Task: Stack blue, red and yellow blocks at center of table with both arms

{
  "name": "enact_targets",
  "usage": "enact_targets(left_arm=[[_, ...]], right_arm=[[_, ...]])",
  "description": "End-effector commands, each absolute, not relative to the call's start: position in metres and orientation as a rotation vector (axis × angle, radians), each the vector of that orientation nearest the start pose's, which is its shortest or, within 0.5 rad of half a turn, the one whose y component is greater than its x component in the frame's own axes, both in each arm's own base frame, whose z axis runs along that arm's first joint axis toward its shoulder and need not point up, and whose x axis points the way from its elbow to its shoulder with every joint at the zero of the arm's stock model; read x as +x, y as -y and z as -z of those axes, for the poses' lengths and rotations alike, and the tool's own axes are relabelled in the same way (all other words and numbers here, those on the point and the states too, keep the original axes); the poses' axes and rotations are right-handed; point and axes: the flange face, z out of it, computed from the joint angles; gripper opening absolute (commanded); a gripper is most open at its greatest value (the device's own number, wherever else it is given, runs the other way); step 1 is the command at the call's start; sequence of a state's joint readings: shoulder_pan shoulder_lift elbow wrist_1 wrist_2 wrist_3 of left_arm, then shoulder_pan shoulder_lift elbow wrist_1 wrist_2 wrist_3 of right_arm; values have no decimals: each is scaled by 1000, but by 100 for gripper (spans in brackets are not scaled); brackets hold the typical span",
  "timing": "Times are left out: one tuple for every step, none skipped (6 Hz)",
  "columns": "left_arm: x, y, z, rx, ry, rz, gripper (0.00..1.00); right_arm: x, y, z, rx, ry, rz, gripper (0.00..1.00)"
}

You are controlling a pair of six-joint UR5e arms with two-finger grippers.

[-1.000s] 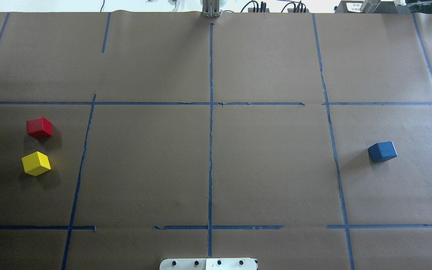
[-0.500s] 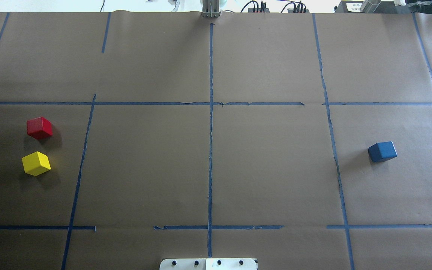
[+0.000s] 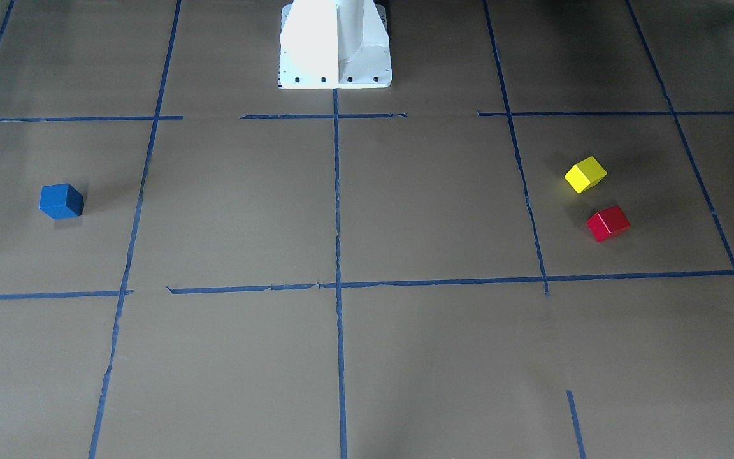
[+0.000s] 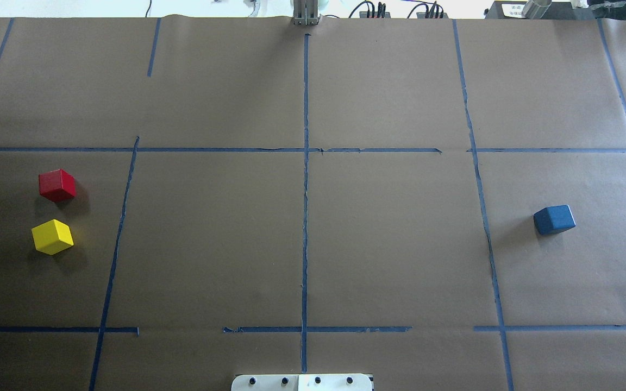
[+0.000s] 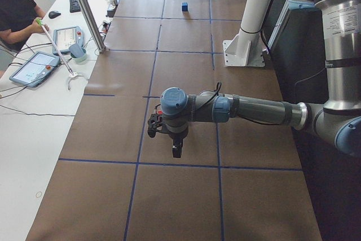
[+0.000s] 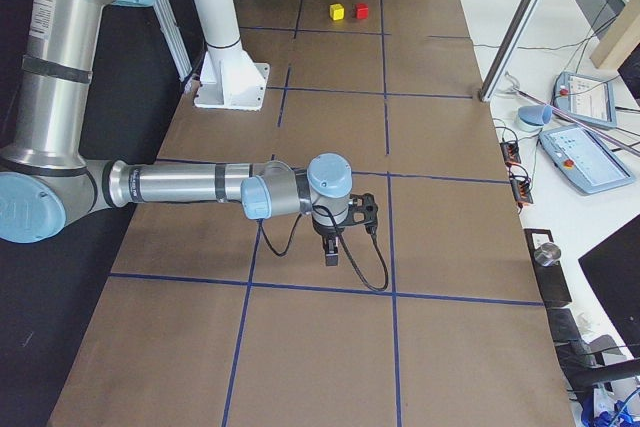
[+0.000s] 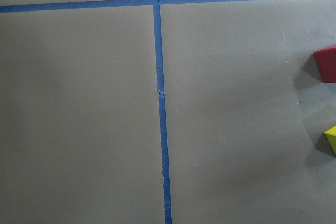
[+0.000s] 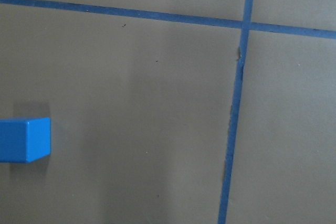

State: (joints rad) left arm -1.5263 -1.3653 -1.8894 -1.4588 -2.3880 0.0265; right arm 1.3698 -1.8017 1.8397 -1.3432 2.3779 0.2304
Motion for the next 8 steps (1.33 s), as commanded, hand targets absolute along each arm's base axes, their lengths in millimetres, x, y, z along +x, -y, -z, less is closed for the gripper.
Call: enact_targets(left_arm=[[-43,405,-603,-7,-816,-68,100],[-43,405,-604,-7,-816,-70,100],[-43,405,-605,-9,-815,-70,100],[-43,405,-605,-9,-815,-70,100],[-43,405,-604,-8,-815,-69,100],[-43,405,-603,-6,-815,-70,100],[-43,405,-602,-5,-815,-69,100],[-43,405,-600,-1,-815,-71,100]], right_arm=[[-107,409,-571,79,914,43,100],[-159,406,-557,82,901,57,100],[-194,409,-545,93,885,76,100],[-200,407,-545,90,881,87,100],[-214,409,-546,102,857,99,100],[-229,417,-554,92,834,82,100],[-237,421,-562,80,828,84,100],[-243,419,-573,62,815,89,99]])
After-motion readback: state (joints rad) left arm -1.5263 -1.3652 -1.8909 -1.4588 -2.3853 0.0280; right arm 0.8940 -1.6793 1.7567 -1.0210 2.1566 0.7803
